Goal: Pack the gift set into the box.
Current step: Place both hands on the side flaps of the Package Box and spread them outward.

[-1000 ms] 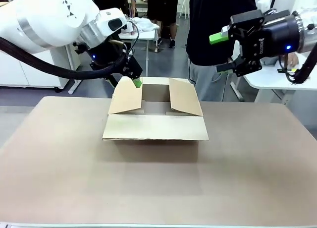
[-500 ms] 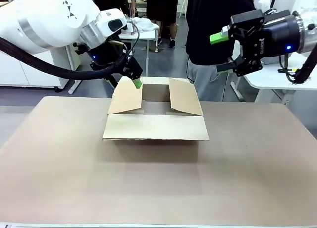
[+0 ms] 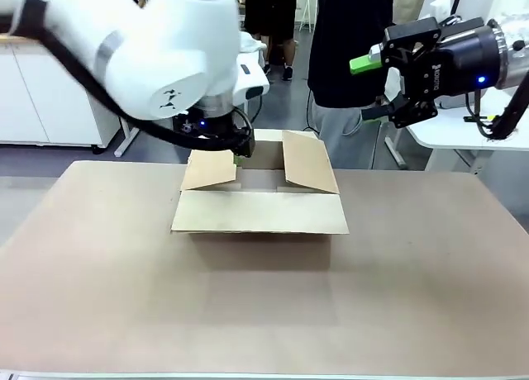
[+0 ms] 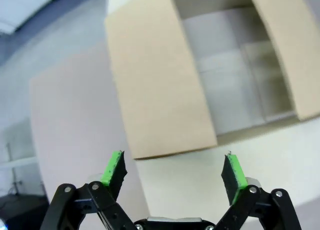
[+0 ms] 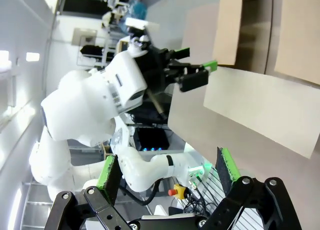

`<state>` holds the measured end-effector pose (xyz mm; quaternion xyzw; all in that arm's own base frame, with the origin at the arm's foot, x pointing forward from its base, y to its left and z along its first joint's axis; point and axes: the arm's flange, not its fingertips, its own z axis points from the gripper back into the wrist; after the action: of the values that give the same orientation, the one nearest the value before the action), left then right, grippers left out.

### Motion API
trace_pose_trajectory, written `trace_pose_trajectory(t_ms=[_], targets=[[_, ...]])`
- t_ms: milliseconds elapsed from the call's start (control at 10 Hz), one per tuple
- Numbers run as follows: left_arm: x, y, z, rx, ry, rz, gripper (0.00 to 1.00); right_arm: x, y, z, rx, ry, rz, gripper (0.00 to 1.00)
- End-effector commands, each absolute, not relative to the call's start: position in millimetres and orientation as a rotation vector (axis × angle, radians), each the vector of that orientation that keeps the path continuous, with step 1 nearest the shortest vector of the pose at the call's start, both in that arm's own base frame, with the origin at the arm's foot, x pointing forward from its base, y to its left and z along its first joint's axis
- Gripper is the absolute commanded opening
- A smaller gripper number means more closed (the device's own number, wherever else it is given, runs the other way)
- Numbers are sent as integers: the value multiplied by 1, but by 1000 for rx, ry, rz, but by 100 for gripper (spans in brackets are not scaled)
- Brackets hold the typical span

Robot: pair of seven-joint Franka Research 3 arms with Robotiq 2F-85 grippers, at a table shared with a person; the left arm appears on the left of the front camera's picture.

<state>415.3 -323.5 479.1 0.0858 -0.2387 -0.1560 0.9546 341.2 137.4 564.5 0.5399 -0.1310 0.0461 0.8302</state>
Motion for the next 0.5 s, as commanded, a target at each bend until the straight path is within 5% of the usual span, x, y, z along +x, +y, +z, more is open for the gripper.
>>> trace_pose_trajectory(t_ms=[0,400], targets=[[459,-360,469,291,-438,-222,100,344,140,563,1174,-303,122,100],[490,-361,436,258,-408,-140,100,344,140,563,1174,-303,122,100]])
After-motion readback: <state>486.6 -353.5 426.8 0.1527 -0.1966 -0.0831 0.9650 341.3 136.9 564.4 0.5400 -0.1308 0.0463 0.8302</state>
